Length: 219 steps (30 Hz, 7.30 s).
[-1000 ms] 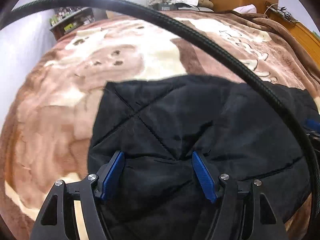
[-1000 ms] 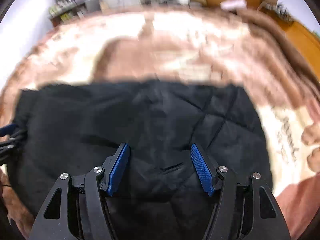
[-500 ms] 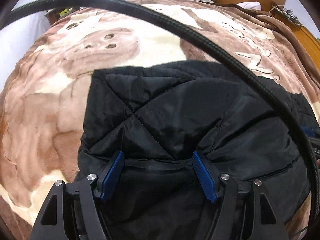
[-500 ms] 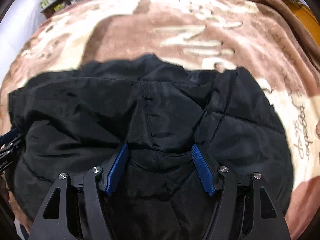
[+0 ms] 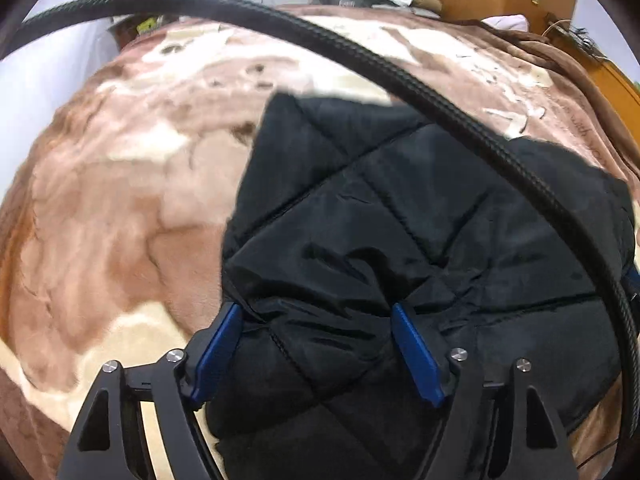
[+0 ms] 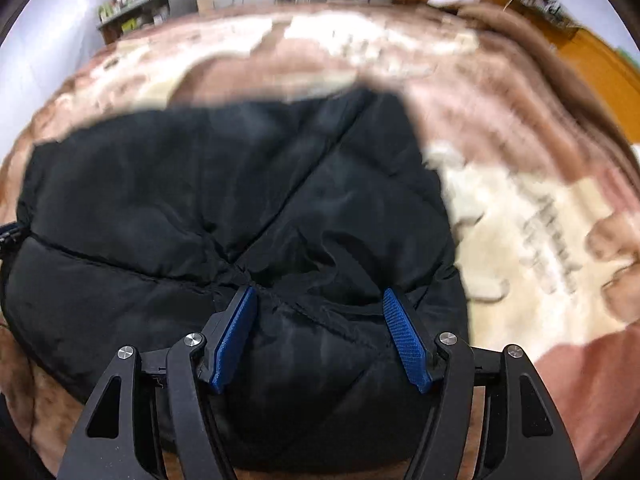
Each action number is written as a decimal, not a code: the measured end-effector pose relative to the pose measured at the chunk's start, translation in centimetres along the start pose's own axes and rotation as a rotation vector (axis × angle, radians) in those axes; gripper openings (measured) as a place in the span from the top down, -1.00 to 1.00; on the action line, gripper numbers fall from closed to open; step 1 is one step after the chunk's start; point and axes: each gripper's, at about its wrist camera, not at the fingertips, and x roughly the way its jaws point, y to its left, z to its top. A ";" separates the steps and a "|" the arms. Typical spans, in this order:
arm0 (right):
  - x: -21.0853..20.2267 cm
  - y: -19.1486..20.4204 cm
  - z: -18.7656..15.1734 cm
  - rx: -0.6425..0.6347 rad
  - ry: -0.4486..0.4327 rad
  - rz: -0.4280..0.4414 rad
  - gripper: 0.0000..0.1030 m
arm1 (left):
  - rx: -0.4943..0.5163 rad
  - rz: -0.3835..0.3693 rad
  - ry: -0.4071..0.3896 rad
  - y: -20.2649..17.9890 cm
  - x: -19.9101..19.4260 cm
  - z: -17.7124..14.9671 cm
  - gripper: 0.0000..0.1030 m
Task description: Fold large clothes
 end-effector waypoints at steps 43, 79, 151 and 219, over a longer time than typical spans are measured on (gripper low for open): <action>1.6 -14.0 -1.4 0.249 0.107 0.491 -0.91 | -0.123 -0.489 0.259 5.9 5.4 -3.4 -1.00; 3.2 -9.1 -0.6 0.149 0.139 0.569 -0.17 | -0.121 -0.460 0.292 -0.2 7.4 -1.9 -0.29; -0.5 0.7 -2.3 0.147 0.114 0.355 -0.56 | -0.045 -0.281 0.190 -6.6 2.7 -10.0 -0.84; -2.7 16.6 -2.8 0.088 -0.167 0.546 0.19 | -0.227 -0.140 -0.121 5.3 -8.3 -17.0 0.04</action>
